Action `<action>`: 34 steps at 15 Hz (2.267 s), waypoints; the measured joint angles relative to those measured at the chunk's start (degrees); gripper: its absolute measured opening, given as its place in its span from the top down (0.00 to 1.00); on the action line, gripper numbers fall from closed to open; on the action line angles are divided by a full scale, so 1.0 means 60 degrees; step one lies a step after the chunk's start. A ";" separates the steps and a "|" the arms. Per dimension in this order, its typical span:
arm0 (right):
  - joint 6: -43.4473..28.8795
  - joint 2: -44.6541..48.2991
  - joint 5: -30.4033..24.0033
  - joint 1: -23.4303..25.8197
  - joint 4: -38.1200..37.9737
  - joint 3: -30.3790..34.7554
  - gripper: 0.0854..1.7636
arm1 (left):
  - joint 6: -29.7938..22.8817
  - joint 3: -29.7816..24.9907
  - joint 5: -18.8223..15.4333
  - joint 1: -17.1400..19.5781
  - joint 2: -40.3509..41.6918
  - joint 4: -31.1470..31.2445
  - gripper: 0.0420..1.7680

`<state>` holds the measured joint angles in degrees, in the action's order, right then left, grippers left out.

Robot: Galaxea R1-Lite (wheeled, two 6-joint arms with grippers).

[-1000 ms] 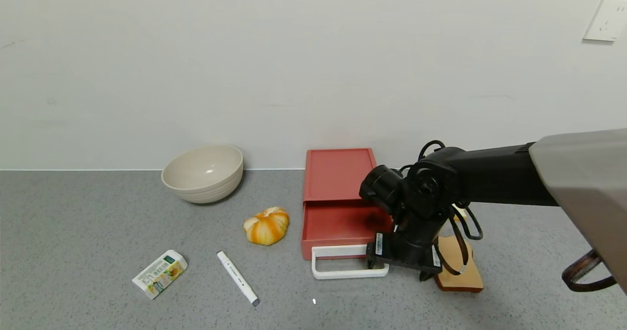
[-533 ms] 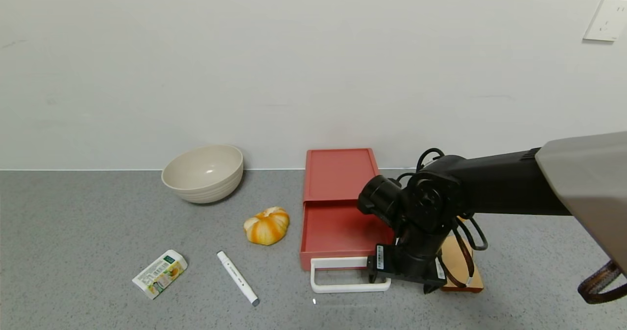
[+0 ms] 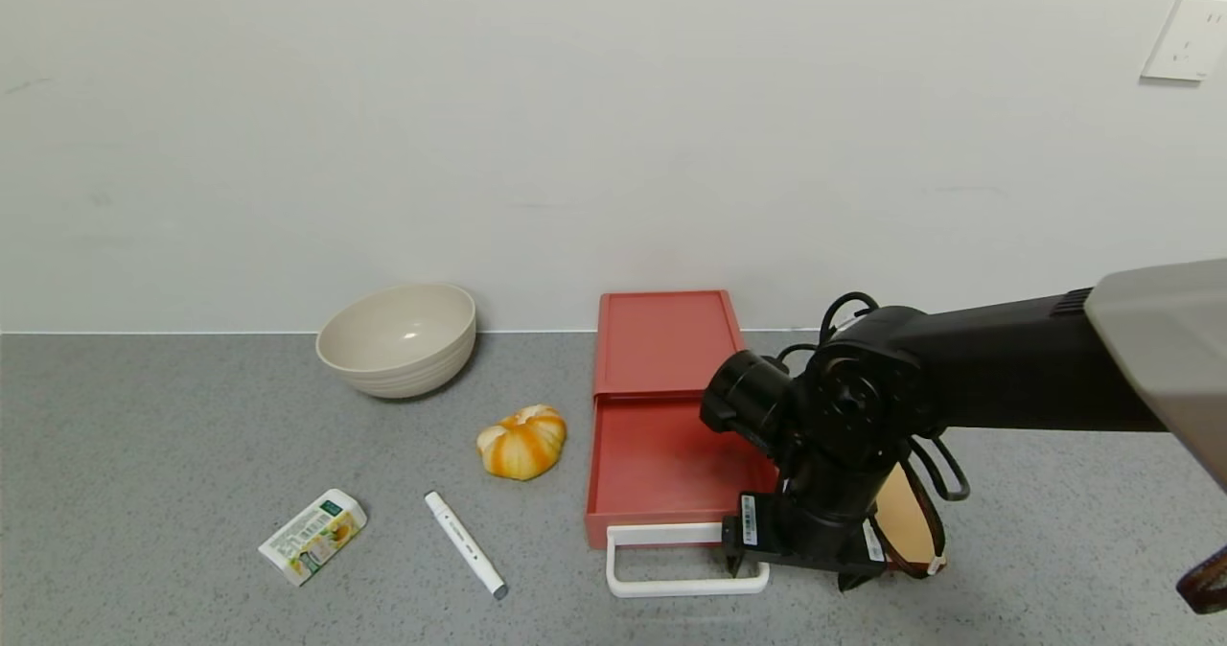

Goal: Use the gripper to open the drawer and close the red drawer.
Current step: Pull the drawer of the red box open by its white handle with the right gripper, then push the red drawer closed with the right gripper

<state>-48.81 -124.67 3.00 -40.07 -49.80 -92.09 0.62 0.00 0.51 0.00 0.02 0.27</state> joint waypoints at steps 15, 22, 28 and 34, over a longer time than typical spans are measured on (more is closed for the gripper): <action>0.3726 0.5073 -0.0171 0.0400 0.3458 0.2440 0.03 | -0.0016 0.0000 0.0014 0.0000 0.0000 -0.0004 0.02; 0.7345 0.6914 -0.1313 0.2595 0.7585 0.5457 0.03 | -0.0030 0.0000 0.0010 0.0000 0.0000 -0.0004 0.02; 0.8050 0.7140 -0.1827 0.3147 0.8781 0.6754 0.03 | -0.0026 0.0000 0.0014 0.0000 0.0000 -0.0004 0.02; 0.8040 0.7150 -0.1871 0.3165 0.8777 0.6794 0.03 | -0.0030 0.0000 0.0010 0.0000 0.0000 0.0000 0.02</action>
<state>-0.57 -81.77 -8.23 -21.08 2.86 -51.32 0.44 0.00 0.57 0.00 0.02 0.27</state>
